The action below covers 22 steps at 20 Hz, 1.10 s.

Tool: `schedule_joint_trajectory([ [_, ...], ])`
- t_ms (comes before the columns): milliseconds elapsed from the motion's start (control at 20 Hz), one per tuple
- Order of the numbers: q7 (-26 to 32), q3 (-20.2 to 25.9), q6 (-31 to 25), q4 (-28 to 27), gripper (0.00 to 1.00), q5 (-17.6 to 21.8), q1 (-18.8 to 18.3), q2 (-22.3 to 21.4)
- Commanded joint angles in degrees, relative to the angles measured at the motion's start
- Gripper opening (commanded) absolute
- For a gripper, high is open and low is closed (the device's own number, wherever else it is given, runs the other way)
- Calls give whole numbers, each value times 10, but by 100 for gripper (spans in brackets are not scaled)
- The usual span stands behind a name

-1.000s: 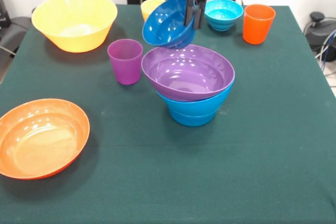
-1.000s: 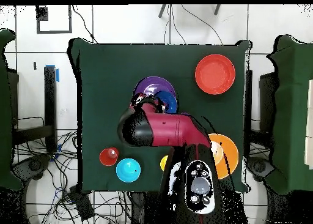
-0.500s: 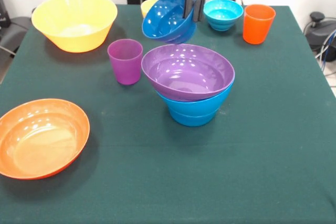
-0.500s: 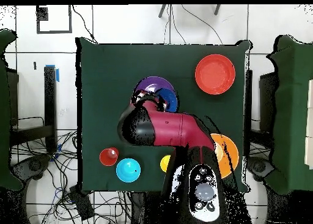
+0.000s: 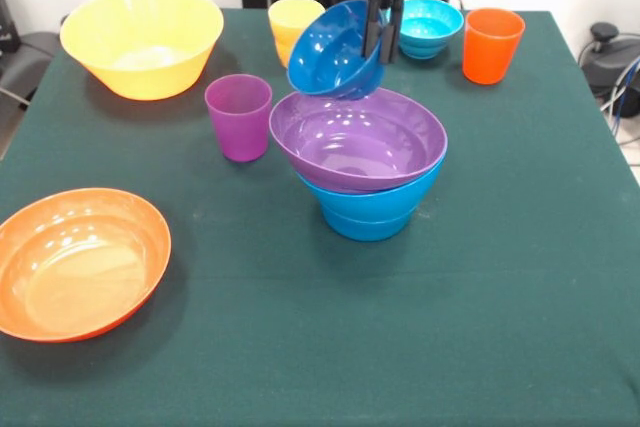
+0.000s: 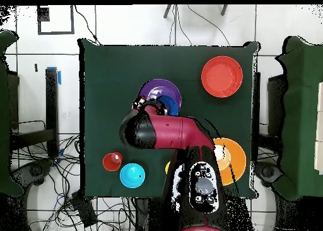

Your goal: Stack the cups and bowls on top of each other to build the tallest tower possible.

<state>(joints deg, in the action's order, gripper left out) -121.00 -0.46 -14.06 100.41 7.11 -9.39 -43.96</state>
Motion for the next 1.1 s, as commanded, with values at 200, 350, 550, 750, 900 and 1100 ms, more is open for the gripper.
schedule_joint_trajectory([
  [200, -60, 30, 35, -30, 0, -4, 15, 52],
  [350, -59, 29, 37, -33, 0, -6, 15, 54],
  [550, -54, 30, 38, -38, 0, -4, 12, 56],
  [750, -50, 29, 33, -48, 0, -5, 11, 57],
  [900, -48, 32, 24, -52, 0, -6, 10, 53],
  [1100, -48, 36, 20, -65, 0, -10, 8, 57],
])
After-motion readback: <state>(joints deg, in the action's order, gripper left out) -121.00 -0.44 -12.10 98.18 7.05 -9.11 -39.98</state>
